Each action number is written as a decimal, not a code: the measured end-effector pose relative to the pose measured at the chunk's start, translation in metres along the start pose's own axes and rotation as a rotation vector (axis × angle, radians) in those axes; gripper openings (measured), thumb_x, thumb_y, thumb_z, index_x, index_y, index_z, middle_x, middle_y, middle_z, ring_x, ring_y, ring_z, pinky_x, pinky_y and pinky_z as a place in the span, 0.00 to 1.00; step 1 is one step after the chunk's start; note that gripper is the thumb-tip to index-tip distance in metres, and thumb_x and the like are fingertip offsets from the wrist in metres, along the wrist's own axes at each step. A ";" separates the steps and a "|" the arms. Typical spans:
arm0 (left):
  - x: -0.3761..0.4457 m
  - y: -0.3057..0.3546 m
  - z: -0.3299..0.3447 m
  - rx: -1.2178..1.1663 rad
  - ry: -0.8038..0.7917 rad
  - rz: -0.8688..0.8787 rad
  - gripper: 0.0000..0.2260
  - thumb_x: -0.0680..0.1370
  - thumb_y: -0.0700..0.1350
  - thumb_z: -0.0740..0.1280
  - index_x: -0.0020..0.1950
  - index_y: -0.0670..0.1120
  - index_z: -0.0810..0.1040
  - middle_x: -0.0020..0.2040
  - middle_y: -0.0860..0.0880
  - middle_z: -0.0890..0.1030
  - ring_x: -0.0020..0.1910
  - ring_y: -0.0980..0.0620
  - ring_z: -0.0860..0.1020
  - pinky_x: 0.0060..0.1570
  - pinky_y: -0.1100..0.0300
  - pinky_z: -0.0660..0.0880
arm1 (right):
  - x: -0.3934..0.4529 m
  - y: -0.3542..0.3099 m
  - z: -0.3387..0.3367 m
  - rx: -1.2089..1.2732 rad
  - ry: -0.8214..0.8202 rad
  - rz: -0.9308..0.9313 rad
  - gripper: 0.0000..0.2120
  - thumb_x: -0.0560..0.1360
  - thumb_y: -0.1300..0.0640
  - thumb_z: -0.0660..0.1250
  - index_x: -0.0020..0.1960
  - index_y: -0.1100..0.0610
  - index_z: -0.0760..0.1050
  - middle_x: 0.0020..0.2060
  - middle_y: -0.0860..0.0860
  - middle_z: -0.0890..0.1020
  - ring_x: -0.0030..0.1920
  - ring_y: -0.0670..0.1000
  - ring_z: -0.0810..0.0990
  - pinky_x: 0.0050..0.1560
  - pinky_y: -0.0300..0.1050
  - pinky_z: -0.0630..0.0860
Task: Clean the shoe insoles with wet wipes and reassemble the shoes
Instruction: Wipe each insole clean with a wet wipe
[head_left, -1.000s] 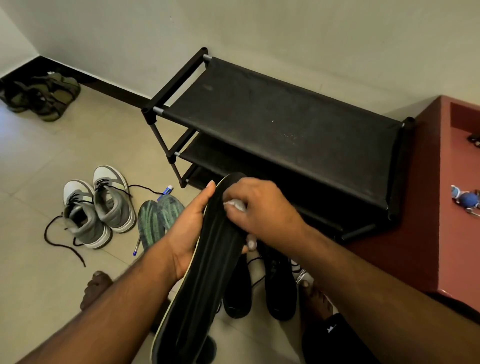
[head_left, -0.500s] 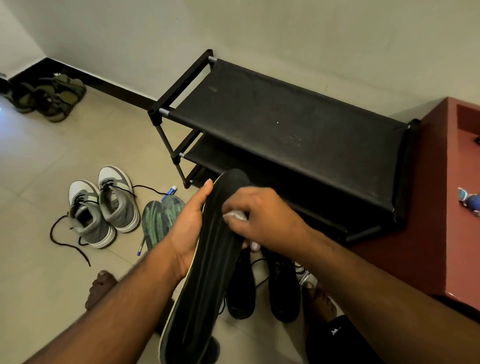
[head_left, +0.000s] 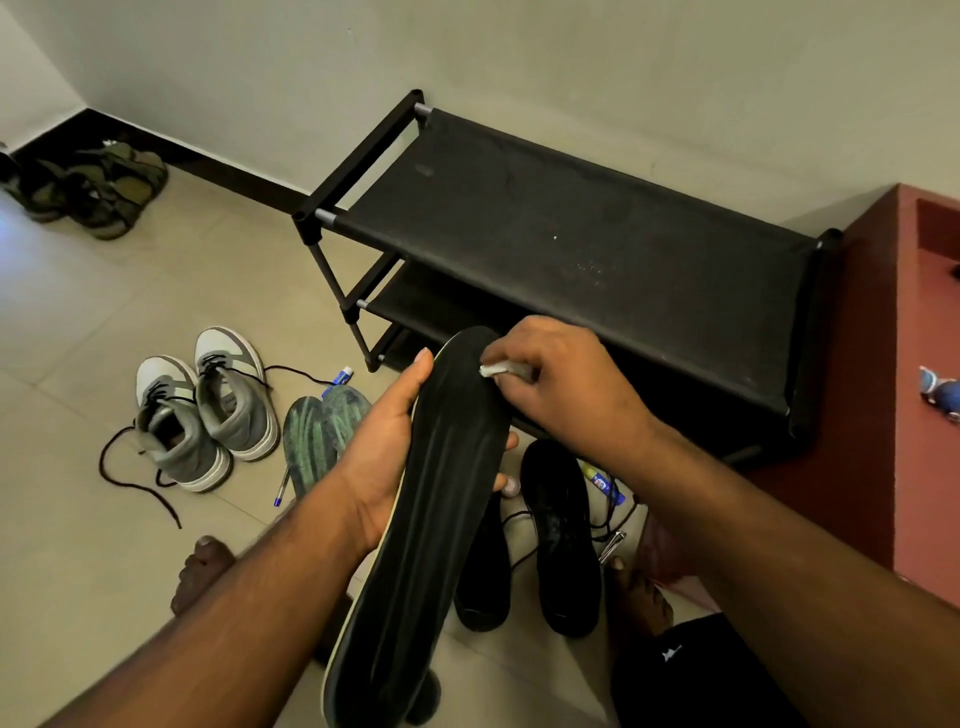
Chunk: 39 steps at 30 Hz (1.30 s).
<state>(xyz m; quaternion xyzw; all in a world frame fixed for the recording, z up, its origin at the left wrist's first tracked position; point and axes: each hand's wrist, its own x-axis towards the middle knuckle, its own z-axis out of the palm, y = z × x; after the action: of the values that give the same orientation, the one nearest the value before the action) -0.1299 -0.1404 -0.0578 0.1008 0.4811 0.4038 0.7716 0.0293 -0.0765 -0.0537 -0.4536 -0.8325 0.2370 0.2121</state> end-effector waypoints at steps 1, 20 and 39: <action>0.001 -0.001 -0.001 0.001 0.008 0.000 0.31 0.79 0.66 0.57 0.60 0.40 0.83 0.57 0.34 0.78 0.49 0.40 0.80 0.46 0.44 0.80 | -0.001 -0.003 0.001 -0.045 -0.028 -0.007 0.09 0.74 0.61 0.68 0.51 0.53 0.82 0.45 0.47 0.80 0.47 0.46 0.79 0.49 0.44 0.77; 0.004 -0.008 0.002 0.051 0.015 -0.020 0.33 0.77 0.66 0.59 0.57 0.37 0.83 0.53 0.35 0.80 0.53 0.39 0.78 0.56 0.43 0.76 | 0.002 0.002 -0.006 0.046 0.136 0.119 0.08 0.71 0.64 0.70 0.49 0.55 0.82 0.44 0.48 0.82 0.45 0.43 0.78 0.49 0.38 0.75; -0.005 0.000 0.002 -0.006 0.025 0.040 0.28 0.72 0.57 0.61 0.60 0.37 0.79 0.54 0.33 0.76 0.49 0.36 0.78 0.48 0.46 0.74 | 0.000 -0.005 -0.008 0.285 0.172 0.302 0.07 0.71 0.62 0.71 0.44 0.51 0.81 0.39 0.42 0.82 0.40 0.39 0.79 0.40 0.29 0.72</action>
<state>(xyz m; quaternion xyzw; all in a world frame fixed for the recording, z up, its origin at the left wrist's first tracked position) -0.1294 -0.1437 -0.0543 0.1029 0.4875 0.4216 0.7576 0.0304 -0.0775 -0.0441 -0.5569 -0.6922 0.3418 0.3062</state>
